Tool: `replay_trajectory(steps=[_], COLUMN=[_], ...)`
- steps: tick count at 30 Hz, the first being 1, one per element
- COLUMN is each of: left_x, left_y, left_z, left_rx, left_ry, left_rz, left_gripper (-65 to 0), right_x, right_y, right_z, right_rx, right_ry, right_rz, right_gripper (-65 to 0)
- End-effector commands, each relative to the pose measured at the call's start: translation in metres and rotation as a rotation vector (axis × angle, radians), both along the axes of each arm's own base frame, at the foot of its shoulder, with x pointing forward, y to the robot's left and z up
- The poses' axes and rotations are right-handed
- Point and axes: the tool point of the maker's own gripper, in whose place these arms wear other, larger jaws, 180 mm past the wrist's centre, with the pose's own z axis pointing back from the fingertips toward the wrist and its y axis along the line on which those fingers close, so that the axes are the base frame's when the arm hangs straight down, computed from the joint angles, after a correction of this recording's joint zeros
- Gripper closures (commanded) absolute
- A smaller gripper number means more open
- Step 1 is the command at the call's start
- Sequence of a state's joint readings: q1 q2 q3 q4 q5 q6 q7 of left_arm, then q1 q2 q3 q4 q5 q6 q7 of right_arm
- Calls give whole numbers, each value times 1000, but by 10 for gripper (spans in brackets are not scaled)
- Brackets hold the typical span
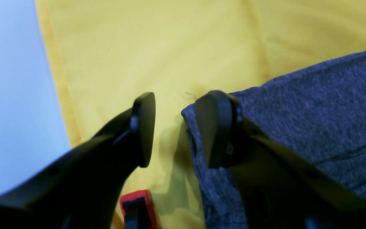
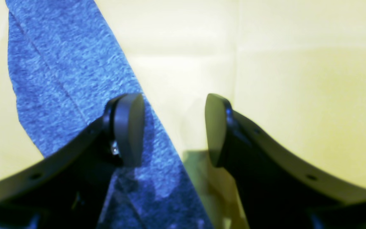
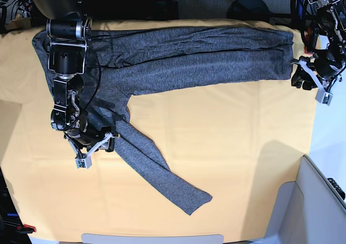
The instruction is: Fold the T-shirt properly
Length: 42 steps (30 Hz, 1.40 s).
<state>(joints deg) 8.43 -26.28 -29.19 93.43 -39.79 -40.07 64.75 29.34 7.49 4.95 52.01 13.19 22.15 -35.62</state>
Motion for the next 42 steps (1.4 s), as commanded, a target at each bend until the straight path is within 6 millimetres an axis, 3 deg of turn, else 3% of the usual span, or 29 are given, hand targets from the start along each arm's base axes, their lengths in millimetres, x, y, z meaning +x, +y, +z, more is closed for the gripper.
replay_trajectory(steps=[1, 7, 12, 14, 17, 22, 26, 30, 34, 42], left_x=[8, 8, 8, 8, 8, 8, 8, 9, 9, 8], left_y=[4, 4, 4, 4, 4, 4, 4, 4, 4, -2], left_z=[14, 14, 14, 13, 13, 13, 13, 14, 14, 10], left_rx=[14, 14, 14, 13, 13, 13, 11, 9, 8, -13], left_ry=[-43, -43, -43, -42, -42, -42, -44, -49, -51, -51], left_rz=[-5, -5, -5, -5, -5, -5, -4, -3, -3, 2], left_gripper=[-236, -236, -236, -236, -236, -235, -234, -234, -234, -234], right_x=[7, 0, -1, -2, -2, -1, -6, -28, -66, -150], right_y=[9, 29, 29, 27, 24, 24, 28, 53, 71, 118], right_z=[10, 1, 0, -2, -2, 1, 34, 75, 101, 102], right_rx=[11, 36, 34, 30, 24, 1, -41, -122, -155, -134], right_ry=[-20, 17, 19, 26, 28, 15, -63, -169, -247, -261], right_rz=[16, 39, 40, 38, 38, 43, 71, 163, 216, 353], right_gripper=[-310, -307, -294, -208, -16, 0, 0, 0, 0, 0])
